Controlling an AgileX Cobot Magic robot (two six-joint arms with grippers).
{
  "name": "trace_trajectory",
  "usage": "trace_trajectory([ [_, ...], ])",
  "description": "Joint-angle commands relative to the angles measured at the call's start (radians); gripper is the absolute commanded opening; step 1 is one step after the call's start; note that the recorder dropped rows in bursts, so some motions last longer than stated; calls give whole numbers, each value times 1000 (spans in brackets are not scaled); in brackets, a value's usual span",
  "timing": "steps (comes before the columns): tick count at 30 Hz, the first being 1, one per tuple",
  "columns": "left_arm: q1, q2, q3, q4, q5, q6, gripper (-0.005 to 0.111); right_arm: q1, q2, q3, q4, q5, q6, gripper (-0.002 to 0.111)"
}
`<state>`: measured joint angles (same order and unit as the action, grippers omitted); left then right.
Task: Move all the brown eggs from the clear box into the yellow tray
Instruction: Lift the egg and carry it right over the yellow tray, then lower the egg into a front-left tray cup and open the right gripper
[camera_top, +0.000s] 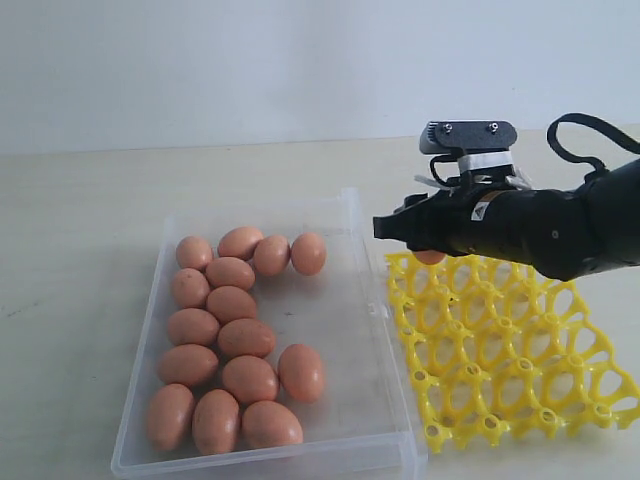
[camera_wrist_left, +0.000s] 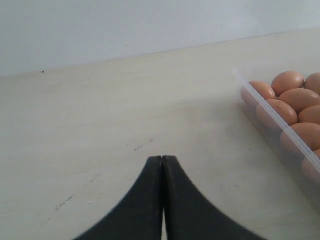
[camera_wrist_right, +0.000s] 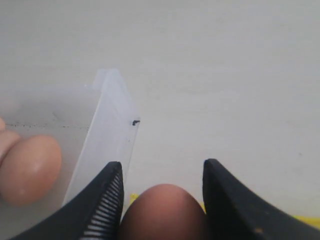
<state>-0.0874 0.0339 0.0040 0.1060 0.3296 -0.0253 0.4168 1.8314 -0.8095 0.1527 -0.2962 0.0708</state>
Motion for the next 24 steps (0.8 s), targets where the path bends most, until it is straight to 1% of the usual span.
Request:
trace_trajectory([
  [1, -3, 1, -4, -1, -14, -4, 0, 1, 15, -10, -32, -46, 7, 0],
  [9, -3, 1, -4, -1, -14, -4, 0, 16, 19, -16, -58, -38, 46, 0],
  [14, -3, 1, -4, -1, -14, -4, 0, 25, 19, -16, -58, -31, 46, 0],
  [18, -3, 1, -4, -1, -14, -4, 0, 25, 19, -16, -58, 12, 43, 0],
  [24, -3, 1, -4, -1, -14, -4, 0, 25, 27, -16, -58, 10, 24, 0],
])
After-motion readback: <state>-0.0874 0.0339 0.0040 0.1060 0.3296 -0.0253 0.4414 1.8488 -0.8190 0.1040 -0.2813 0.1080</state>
